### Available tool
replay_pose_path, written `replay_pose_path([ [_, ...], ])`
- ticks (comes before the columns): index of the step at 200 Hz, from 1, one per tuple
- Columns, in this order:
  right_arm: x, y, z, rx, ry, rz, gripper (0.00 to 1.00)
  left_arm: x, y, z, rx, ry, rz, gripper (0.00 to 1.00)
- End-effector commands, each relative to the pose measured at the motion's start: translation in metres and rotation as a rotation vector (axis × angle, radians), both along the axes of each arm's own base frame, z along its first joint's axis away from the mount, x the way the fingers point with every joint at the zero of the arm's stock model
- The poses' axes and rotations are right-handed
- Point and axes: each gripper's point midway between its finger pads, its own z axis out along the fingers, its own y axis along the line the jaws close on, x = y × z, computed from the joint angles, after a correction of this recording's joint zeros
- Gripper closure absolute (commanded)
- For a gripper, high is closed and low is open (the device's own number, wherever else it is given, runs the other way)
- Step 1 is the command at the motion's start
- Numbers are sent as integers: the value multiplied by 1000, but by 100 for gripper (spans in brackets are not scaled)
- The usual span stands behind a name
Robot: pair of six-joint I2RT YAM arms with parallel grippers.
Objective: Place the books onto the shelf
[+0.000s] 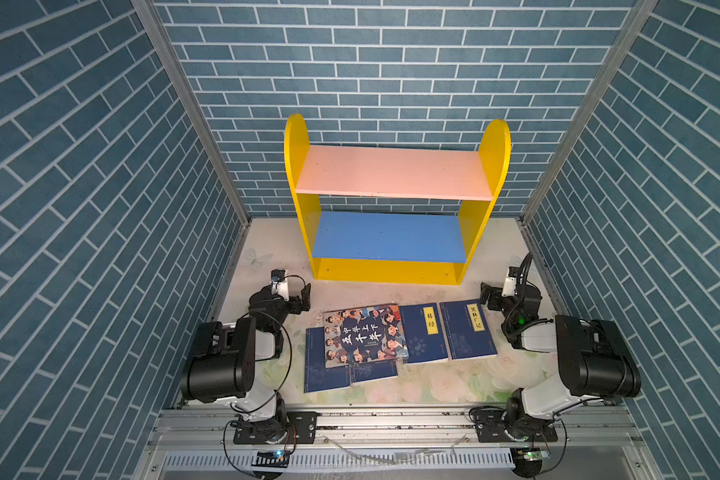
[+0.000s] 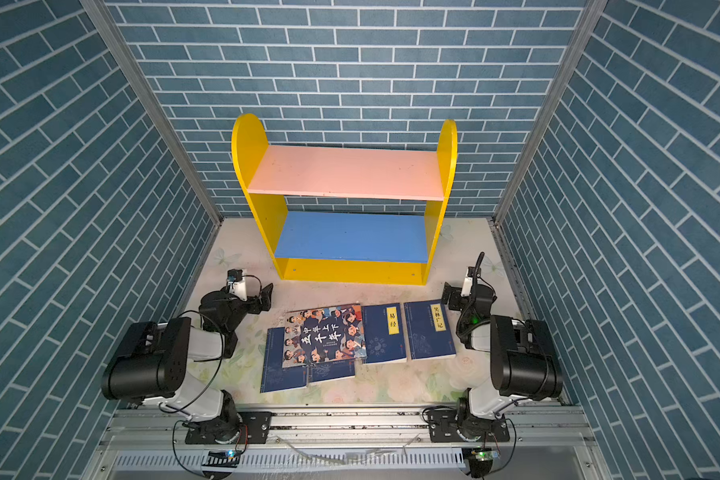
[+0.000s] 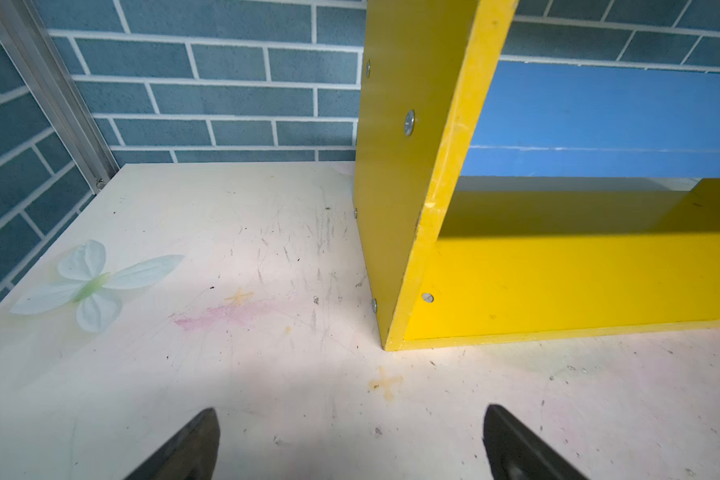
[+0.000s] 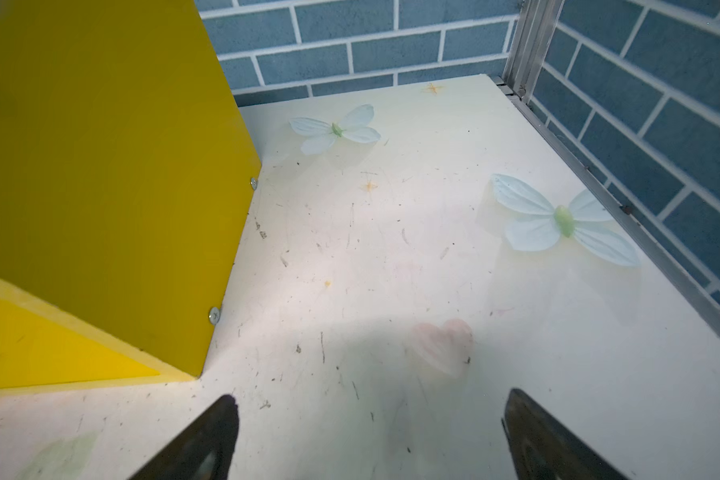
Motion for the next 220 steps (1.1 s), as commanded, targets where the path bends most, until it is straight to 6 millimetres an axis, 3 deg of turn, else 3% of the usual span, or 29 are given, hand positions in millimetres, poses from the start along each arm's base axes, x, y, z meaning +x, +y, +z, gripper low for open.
replay_pose_path([
  [1, 7, -2, 14, -58, -39, 13, 1, 5, 0, 10, 15, -27, -2, 0],
  [220, 7, -1, 14, -54, -39, 13, 1, 6, -5, 11, 20, -30, -36, 0],
])
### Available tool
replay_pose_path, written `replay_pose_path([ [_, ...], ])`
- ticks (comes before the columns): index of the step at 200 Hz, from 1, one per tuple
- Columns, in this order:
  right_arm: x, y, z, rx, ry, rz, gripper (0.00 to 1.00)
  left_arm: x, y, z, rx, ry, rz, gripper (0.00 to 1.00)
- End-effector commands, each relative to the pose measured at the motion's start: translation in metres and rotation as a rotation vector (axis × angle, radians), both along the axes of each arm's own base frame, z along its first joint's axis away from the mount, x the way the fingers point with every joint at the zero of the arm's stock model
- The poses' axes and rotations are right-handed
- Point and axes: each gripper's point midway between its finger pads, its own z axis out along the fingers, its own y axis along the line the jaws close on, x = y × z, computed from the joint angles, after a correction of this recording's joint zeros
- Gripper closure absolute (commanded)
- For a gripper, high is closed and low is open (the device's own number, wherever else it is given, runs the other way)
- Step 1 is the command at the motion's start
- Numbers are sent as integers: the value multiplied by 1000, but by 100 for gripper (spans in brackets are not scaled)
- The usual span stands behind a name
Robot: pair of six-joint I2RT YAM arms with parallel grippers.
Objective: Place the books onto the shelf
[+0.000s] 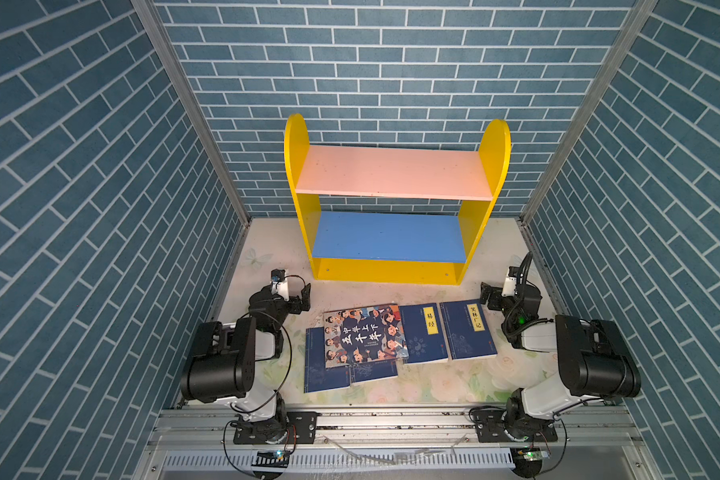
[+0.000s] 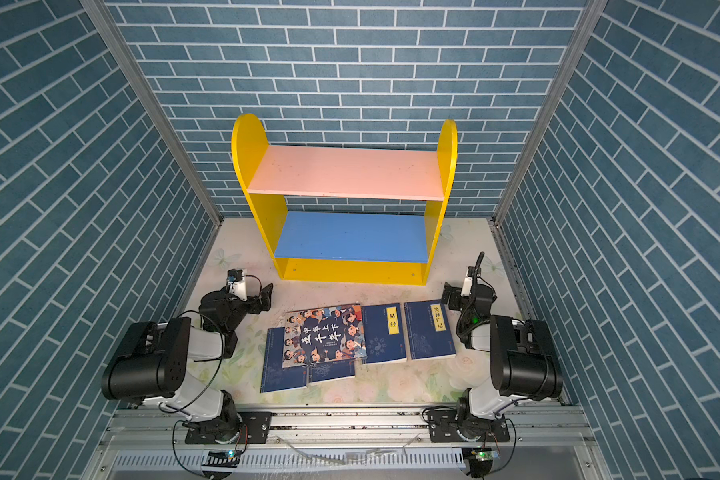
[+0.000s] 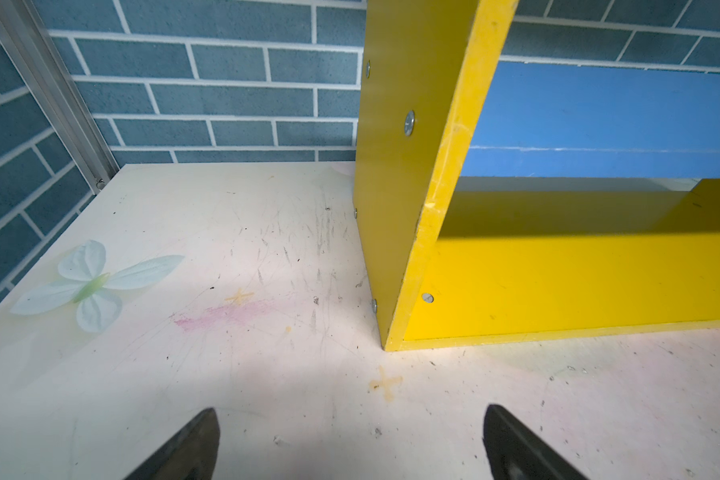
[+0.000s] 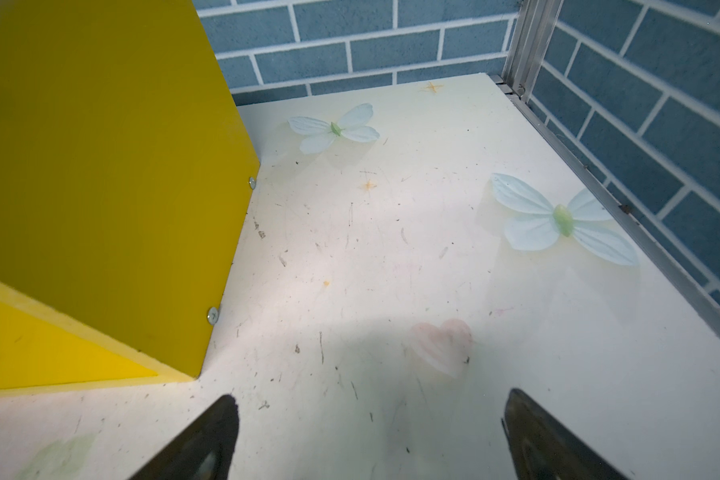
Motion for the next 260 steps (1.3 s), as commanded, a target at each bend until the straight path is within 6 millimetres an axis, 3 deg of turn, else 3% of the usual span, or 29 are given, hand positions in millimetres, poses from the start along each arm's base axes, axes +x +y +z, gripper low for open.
replay_pose_path([
  [1, 7, -1, 14, -54, -41, 16, 1, 6, -7, 12, 20, -31, -45, 0],
  [67, 7, -9, 14, -68, -40, -31, 1, 11, -20, 5, 96, 20, -55, 0],
  [79, 6, -18, 18, -70, -35, -95, 1, 11, -19, 5, 94, 21, -52, 0],
  [126, 3, -37, 33, -78, -7, -207, 1, 15, -20, 29, 83, 144, -65, 0],
  [176, -24, -53, 97, -66, 34, -382, 1, -12, -28, 60, 15, 307, -91, 0],
  [219, -68, -32, 130, -8, 111, -399, 1, -47, -41, 75, -88, 564, -121, 0],
  [260, -109, 8, 125, 159, 208, -272, 2, -72, -55, 80, -247, 681, -120, 0],
])
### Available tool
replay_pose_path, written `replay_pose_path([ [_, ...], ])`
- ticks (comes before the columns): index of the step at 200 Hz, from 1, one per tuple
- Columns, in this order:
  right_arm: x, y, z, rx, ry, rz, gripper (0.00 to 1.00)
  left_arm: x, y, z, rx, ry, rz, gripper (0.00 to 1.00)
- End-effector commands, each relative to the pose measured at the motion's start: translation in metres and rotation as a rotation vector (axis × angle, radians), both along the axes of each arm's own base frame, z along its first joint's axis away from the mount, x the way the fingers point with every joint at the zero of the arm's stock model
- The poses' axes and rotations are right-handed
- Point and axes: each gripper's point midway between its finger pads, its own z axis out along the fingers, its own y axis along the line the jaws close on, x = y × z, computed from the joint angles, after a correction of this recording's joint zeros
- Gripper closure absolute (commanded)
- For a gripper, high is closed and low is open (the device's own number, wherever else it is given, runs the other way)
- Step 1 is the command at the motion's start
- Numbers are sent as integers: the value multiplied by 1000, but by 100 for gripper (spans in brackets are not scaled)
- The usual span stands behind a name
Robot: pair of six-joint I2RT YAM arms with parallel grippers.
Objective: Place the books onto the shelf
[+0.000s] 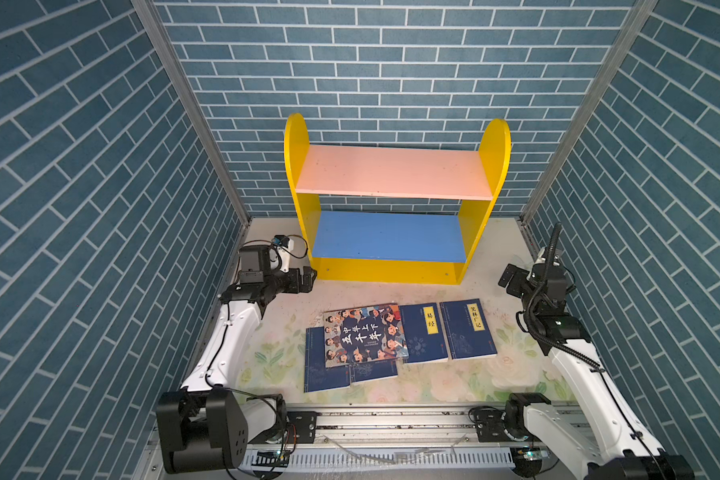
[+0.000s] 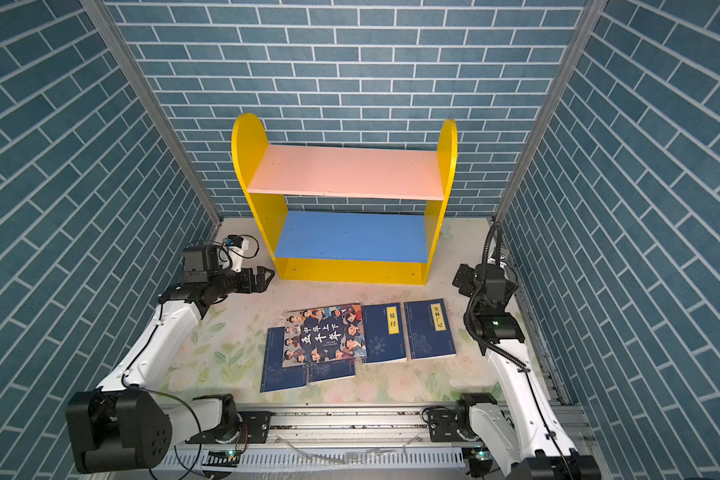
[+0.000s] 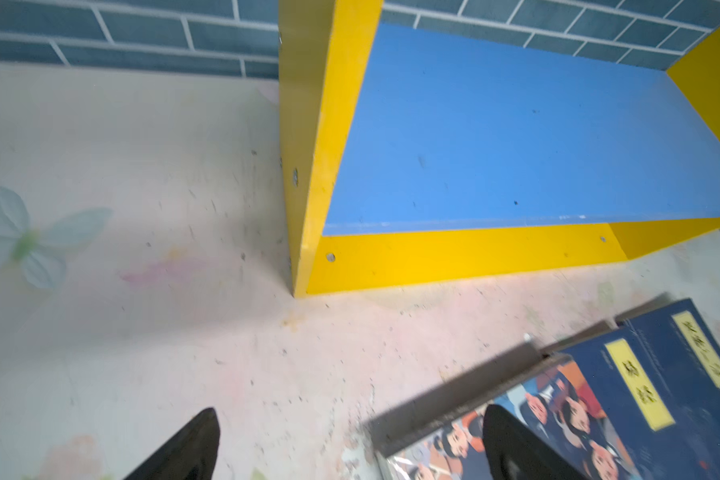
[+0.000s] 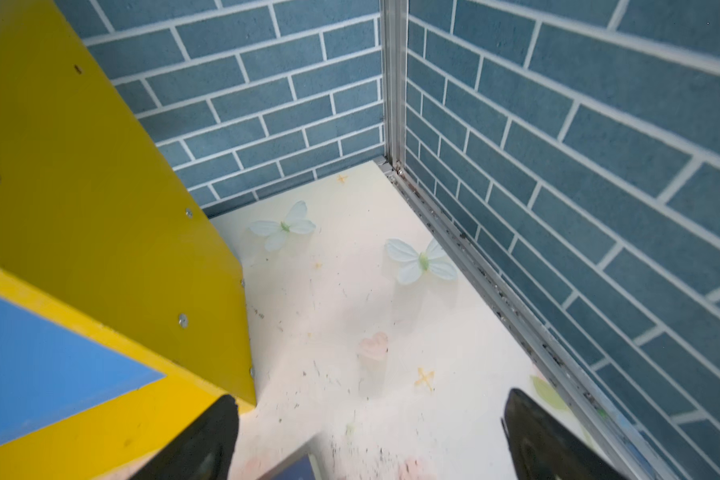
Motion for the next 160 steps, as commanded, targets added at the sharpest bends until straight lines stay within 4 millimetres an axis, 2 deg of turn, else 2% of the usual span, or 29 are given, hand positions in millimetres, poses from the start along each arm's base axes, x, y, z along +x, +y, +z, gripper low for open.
replay_pose_path([
  [1, -35, 19, -34, 135, 174, 38, 2, -39, -13, -18, -118, 213, 25, 0],
  [44, -67, 71, -34, 314, 249, 250, 3, -49, -22, -34, -262, 299, 105, 0],
  [83, -97, 128, -34, 509, 359, 494, 4, -67, -30, -71, -336, 416, 156, 0],
  [103, -108, 157, -36, 616, 395, 600, 4, -72, -39, -79, -357, 438, 126, 0],
  [111, -110, 169, -37, 657, 396, 637, 5, -71, -45, -77, -374, 432, 101, 1],
  [114, -111, 173, -38, 668, 399, 654, 5, -76, -47, -84, -381, 450, 99, 1],
  [126, -116, 189, -41, 704, 414, 700, 6, -81, -56, -88, -417, 473, 76, 1],
  [141, -124, 203, -44, 696, 436, 747, 6, -87, -68, -92, -446, 498, 27, 1],
  [160, -129, 222, -52, 722, 449, 791, 6, -93, -72, -100, -435, 518, 19, 1],
])
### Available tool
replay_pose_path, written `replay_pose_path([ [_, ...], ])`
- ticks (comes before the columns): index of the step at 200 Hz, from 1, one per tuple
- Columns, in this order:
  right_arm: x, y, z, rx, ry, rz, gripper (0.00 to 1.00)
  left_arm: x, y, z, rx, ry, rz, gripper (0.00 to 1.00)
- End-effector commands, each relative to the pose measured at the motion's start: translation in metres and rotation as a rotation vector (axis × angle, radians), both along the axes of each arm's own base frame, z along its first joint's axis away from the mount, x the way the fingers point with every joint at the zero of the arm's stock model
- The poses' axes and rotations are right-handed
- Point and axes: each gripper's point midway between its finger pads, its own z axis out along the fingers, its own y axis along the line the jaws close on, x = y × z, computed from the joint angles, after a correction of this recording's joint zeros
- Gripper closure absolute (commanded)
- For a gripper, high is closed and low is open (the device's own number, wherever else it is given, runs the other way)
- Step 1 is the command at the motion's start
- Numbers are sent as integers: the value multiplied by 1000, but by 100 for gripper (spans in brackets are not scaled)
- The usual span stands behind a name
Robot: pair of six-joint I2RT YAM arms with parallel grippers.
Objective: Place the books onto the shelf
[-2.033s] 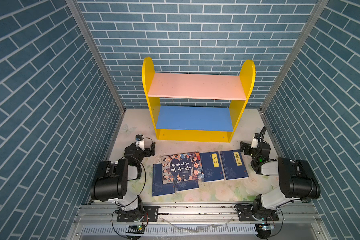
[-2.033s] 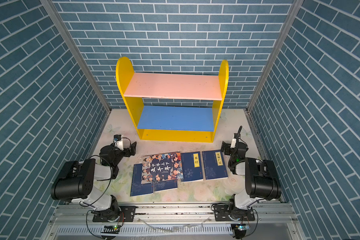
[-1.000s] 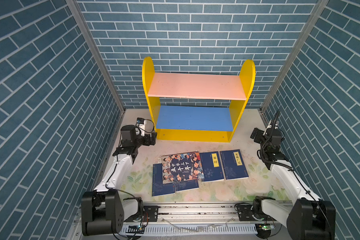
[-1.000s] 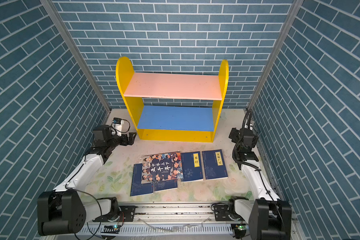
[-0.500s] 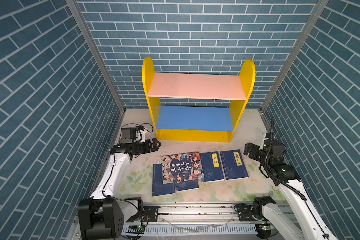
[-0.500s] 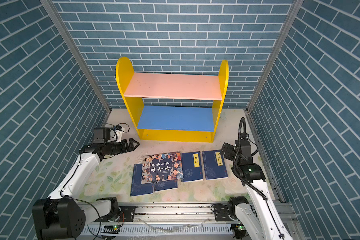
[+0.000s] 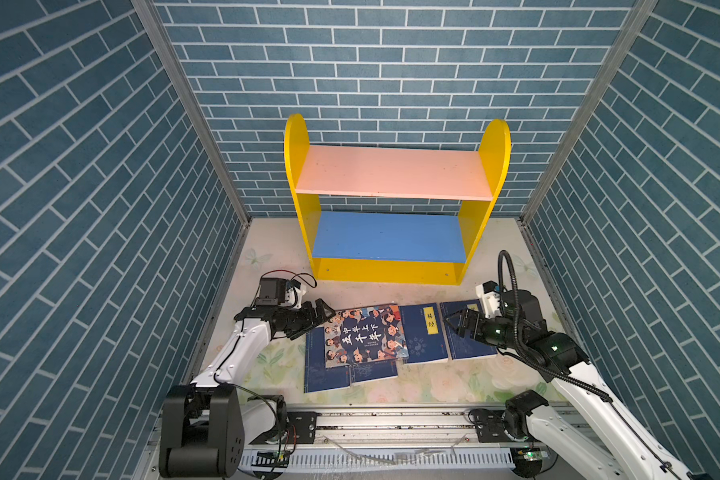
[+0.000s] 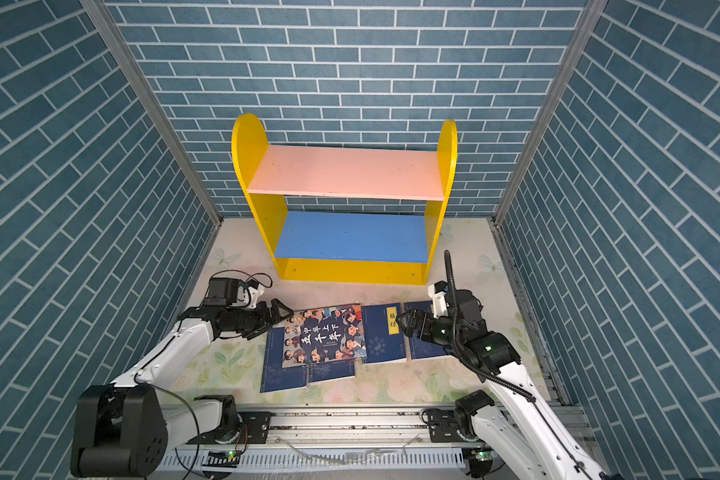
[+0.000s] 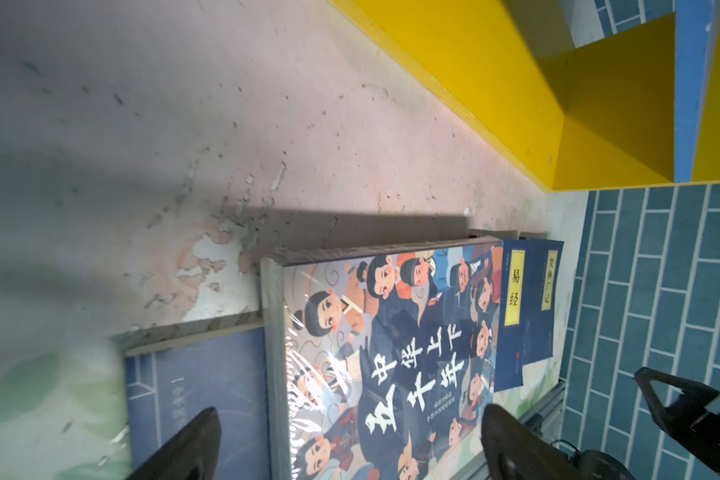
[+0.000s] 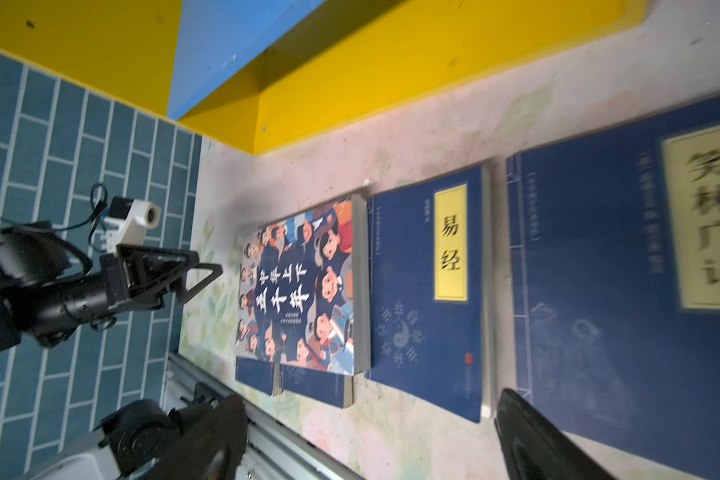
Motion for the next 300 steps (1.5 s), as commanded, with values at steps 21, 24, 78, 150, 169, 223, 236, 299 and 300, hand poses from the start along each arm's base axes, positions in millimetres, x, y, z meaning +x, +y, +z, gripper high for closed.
replay_pose_path([
  [21, -8, 46, -2, 153, 32, 78, 8, -12, -14, -7, -43, 14, -43, 1],
  [24, -9, 49, -5, 155, 33, 86, 8, -13, -15, -8, -43, 17, -47, 1],
  [78, -16, 86, -42, 133, 123, 160, 10, -22, -21, -25, -40, 59, -92, 2],
  [150, -33, 109, -82, 113, 241, 170, 14, -32, -39, -33, -75, 82, -147, 9],
  [169, -39, 112, -92, 91, 273, 174, 14, -35, -46, -32, -91, 80, -177, 11],
  [223, -39, 120, -111, 117, 326, 139, 16, -39, -55, -31, -139, 88, -205, 21],
  [236, -38, 122, -113, 128, 327, 125, 16, -42, -60, -31, -147, 86, -229, 24],
  [299, -25, 134, -111, 183, 306, 101, 18, -53, -71, -31, -139, 87, -314, 28],
  [300, -26, 134, -111, 182, 305, 102, 18, -53, -71, -31, -139, 87, -313, 28],
])
